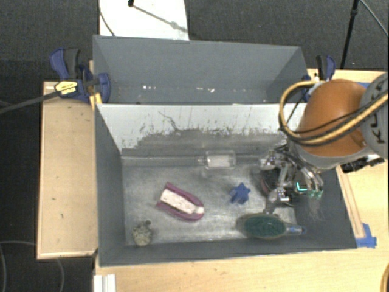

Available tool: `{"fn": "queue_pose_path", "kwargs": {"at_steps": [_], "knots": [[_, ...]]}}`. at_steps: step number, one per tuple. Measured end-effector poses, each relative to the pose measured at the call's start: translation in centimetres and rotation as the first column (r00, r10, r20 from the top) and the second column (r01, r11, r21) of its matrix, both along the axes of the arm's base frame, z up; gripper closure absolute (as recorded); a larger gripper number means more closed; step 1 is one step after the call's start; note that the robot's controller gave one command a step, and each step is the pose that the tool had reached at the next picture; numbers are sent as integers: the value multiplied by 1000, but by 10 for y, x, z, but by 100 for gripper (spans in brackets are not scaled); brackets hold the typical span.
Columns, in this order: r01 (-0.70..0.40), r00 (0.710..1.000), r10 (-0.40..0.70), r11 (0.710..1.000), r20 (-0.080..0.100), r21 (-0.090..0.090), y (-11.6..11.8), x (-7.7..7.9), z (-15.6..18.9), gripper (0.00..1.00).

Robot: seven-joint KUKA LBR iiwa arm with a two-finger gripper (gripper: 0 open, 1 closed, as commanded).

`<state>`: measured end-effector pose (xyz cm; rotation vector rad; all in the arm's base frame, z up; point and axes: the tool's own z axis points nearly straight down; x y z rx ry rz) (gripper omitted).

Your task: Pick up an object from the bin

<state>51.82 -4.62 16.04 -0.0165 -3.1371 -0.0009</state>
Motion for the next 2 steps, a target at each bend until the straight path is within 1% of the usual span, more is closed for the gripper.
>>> {"fn": "queue_pose_path", "kwargs": {"at_steps": [1, 2], "knots": [[-280, 960, 280, 960, 23, -3, -2, 7, -86, 0], [-281, 959, 281, 960, 20, -4, -4, 6, -86, 100]]}}
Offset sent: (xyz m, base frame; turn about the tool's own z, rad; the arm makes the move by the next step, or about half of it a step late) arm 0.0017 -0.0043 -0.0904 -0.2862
